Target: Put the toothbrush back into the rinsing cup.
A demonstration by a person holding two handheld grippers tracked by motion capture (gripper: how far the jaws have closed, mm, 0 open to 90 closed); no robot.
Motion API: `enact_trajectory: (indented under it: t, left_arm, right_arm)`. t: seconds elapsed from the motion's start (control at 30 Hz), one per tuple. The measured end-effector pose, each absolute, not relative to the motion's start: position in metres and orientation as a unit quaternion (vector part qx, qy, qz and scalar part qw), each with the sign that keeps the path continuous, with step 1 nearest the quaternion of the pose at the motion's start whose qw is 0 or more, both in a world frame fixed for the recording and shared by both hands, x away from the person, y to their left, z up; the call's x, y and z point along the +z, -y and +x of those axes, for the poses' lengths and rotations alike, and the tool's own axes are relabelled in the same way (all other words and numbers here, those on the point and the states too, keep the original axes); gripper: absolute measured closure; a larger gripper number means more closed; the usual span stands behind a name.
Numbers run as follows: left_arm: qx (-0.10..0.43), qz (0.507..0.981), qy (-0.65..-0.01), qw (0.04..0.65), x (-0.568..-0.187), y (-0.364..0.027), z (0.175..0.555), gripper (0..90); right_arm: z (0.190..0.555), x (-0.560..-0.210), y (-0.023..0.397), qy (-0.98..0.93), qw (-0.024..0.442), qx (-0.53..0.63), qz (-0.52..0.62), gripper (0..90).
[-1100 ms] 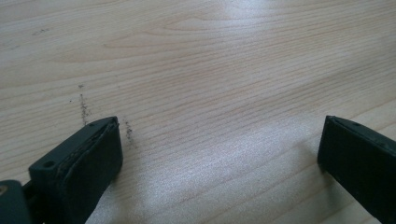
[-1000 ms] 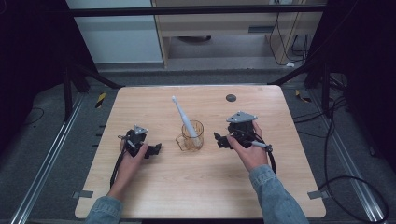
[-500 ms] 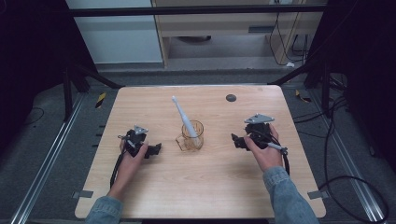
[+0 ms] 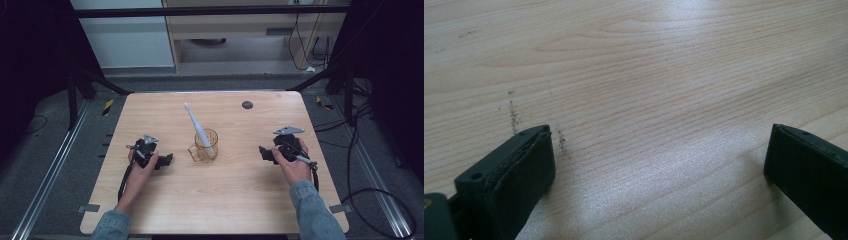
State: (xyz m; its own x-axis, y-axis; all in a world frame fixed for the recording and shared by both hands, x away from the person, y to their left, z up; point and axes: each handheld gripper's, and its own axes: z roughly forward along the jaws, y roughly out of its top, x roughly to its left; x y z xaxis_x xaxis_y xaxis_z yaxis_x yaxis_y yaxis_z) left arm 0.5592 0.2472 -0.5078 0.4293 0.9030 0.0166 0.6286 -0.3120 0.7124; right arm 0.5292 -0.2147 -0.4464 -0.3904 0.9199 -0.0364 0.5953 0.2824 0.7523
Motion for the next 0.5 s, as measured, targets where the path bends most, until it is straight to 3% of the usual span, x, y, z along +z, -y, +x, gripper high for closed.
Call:
enact_trajectory:
  t: [0.5]
  left_arm:
    - [0.213, 0.782, -0.489, 0.323, -0.508, -0.247, 0.559, 0.0]
  right_arm:
    - [0.548, -0.465, 0.227, -0.764, 0.225, 0.310, 0.520, 14.4]
